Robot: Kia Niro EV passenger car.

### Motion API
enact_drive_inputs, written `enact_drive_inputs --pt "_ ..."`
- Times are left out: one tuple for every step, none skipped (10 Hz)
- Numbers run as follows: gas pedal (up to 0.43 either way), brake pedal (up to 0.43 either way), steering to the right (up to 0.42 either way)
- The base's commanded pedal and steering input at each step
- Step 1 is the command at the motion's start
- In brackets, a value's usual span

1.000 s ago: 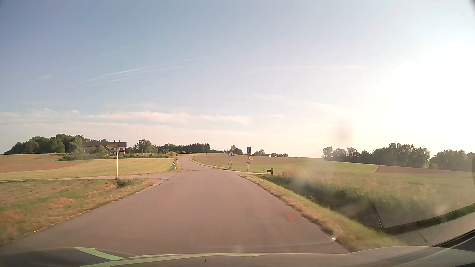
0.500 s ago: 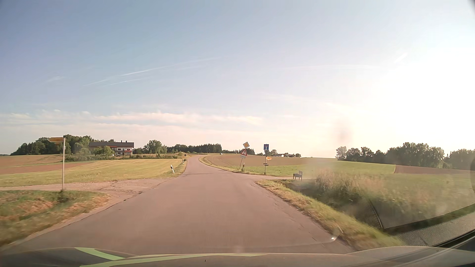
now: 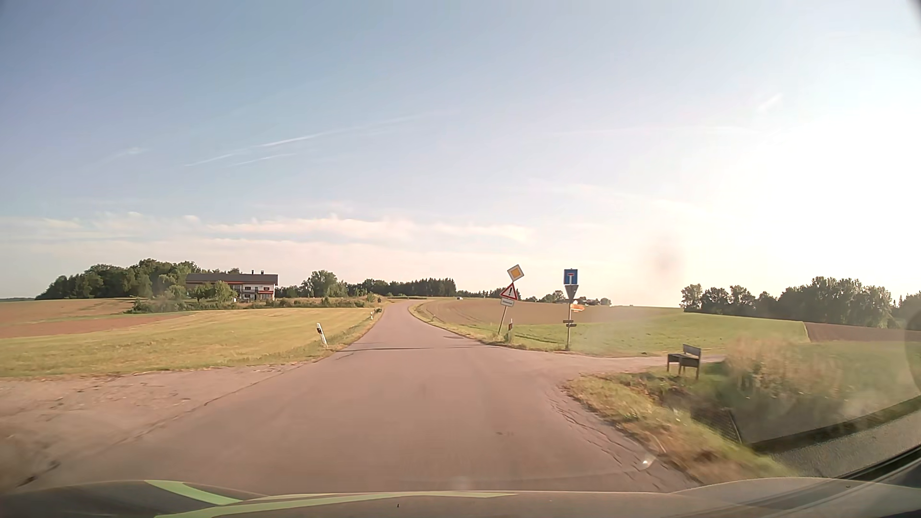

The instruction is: Follow the waypoints while adhering to traffic rules and regulations

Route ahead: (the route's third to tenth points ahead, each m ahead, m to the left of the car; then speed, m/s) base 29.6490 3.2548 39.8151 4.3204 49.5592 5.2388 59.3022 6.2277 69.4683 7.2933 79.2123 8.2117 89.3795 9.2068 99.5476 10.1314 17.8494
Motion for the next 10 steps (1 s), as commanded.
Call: enact_drive_inputs --pt "0.150 0.000 -0.024" --pt "0.150 0.000 -0.022" --pt "0.150 0.000 -0.021" --pt "0.150 0.000 -0.021" --pt "0.150 0.000 -0.020" --pt "0.150 0.000 -0.020" --pt "0.150 0.000 -0.018" --pt "0.150 0.000 -0.016" --pt "0.150 0.000 -0.014" --pt "0.150 0.000 -0.012"
